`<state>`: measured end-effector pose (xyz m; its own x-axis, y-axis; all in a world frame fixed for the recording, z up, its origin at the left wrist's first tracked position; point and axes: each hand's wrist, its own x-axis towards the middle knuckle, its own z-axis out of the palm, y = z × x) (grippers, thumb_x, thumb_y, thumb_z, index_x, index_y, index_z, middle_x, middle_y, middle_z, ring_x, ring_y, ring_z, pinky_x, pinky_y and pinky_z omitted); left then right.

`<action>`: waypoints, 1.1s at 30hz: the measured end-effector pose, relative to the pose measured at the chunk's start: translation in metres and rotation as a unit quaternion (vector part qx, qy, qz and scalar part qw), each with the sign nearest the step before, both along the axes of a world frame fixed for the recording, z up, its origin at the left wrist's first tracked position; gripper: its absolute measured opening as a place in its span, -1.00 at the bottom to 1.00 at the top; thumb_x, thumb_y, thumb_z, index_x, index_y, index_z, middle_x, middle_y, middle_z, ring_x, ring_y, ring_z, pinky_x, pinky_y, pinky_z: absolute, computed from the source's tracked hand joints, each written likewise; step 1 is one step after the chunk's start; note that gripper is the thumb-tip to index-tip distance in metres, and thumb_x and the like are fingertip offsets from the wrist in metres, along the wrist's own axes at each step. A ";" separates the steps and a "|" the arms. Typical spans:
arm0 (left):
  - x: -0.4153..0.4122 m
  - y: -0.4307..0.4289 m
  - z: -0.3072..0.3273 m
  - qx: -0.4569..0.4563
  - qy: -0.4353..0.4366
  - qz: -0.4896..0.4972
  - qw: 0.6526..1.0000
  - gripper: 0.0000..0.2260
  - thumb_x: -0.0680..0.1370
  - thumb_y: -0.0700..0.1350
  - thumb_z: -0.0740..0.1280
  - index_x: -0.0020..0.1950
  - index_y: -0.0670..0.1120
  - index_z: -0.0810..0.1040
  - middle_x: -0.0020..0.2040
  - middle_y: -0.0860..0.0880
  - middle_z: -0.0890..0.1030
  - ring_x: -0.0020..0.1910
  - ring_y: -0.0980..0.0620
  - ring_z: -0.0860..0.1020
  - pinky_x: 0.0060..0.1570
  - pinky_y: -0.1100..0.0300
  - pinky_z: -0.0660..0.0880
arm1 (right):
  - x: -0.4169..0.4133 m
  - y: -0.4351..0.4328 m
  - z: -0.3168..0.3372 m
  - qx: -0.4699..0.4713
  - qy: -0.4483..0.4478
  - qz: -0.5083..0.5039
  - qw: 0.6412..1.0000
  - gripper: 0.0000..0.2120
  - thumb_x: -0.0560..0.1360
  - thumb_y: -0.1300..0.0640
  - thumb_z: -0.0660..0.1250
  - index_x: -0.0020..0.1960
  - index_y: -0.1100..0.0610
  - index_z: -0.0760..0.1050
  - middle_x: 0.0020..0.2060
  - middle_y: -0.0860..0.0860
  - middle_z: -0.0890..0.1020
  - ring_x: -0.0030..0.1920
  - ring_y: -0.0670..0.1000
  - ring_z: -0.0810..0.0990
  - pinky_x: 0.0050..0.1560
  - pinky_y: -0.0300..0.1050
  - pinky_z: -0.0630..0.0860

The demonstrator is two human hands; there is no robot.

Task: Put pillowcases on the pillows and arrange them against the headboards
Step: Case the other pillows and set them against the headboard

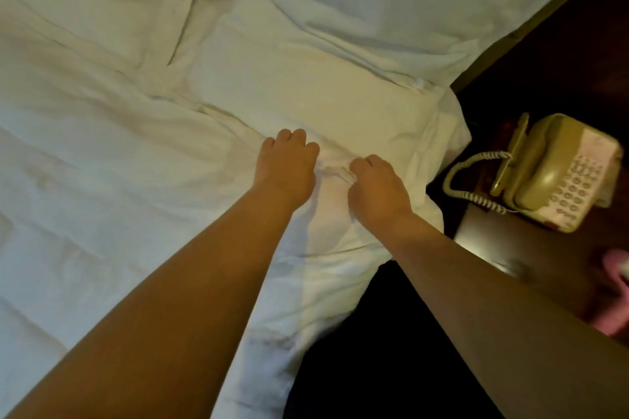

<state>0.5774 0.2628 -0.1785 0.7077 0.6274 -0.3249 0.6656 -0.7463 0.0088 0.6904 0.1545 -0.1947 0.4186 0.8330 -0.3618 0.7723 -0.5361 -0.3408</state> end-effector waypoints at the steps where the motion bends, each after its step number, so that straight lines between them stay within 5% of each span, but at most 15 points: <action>1: 0.005 -0.012 0.001 -0.012 -0.017 -0.005 1.000 -0.75 0.57 -0.10 0.24 0.25 -0.04 0.47 0.21 -0.07 0.46 0.20 -0.10 0.41 0.12 0.08 0.35 | 0.005 -0.014 0.001 -0.013 0.010 -0.026 1.000 -0.72 0.46 0.34 0.18 0.14 0.26 0.49 0.08 0.18 0.51 0.12 0.20 0.48 0.08 0.02 0.46; 7: 0.015 -0.039 -0.010 -0.016 -0.046 -0.042 0.998 -0.65 0.51 -0.24 0.27 0.28 -0.04 0.43 0.19 -0.05 0.47 0.19 -0.07 0.42 0.14 0.09 0.34 | 0.023 -0.064 -0.005 -0.073 0.002 -0.032 0.997 -0.69 0.50 0.20 0.23 0.24 0.14 0.43 0.12 0.10 0.48 0.13 0.14 0.46 0.09 -0.02 0.42; 18: 0.047 -0.026 -0.058 0.005 -0.011 -0.076 0.997 -0.72 0.55 -0.22 0.24 0.25 -0.03 0.46 0.20 -0.05 0.51 0.20 -0.10 0.47 0.17 0.05 0.34 | 0.047 -0.054 -0.050 -0.089 -0.078 0.068 0.991 -0.65 0.50 0.30 0.21 0.26 0.12 0.31 0.13 0.08 0.47 0.12 0.15 0.42 -0.12 -0.05 0.27; 23: 0.046 -0.019 -0.054 -0.022 -0.064 -0.098 0.993 -0.83 0.51 -0.25 0.30 0.08 -0.14 0.59 -0.01 -0.16 0.61 -0.02 -0.22 0.57 -0.09 -0.01 0.42 | 0.064 -0.057 -0.045 -0.093 -0.050 0.096 0.990 -0.67 0.50 0.35 0.15 0.23 0.15 0.32 0.11 0.12 0.49 0.12 0.17 0.45 0.06 0.03 0.39; 26: 0.039 -0.013 -0.048 -0.016 -0.116 -0.125 0.985 -0.81 0.48 -0.13 0.26 -0.14 -0.18 0.63 -0.24 -0.16 0.61 -0.29 -0.21 0.58 -0.28 0.05 0.44 | 0.077 -0.063 -0.037 -0.097 0.007 0.066 0.993 -0.69 0.52 0.36 0.13 0.24 0.19 0.34 0.10 0.15 0.50 0.12 0.19 0.48 0.03 -0.02 0.39; 29: 0.038 -0.011 -0.033 -0.004 -0.081 -0.141 0.987 -0.70 0.52 -0.04 0.14 -0.16 -0.15 0.62 -0.27 -0.11 0.60 -0.32 -0.18 0.56 -0.24 0.07 0.40 | 0.090 -0.073 -0.037 -0.092 0.031 -0.015 0.995 -0.75 0.52 0.31 0.16 0.19 0.18 0.36 0.07 0.15 0.51 0.08 0.20 0.50 -0.04 -0.02 0.40; 33: 0.046 -0.026 -0.028 0.020 -0.063 -0.211 0.975 -0.88 0.34 -0.23 0.41 -0.14 -0.15 0.59 -0.28 -0.13 0.58 -0.34 -0.17 0.54 -0.25 0.05 0.40 | 0.092 -0.083 -0.051 -0.150 0.162 -0.222 0.950 -0.64 0.47 0.01 0.27 0.19 0.16 0.42 0.07 0.11 0.54 0.12 0.16 0.53 0.12 0.05 0.51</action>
<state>0.6236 0.2363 -0.2066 0.9385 0.2824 -0.1988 0.2950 -0.9548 0.0359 0.7821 0.0719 -0.2455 0.5313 0.4386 -0.7248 0.3281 -0.8953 -0.3013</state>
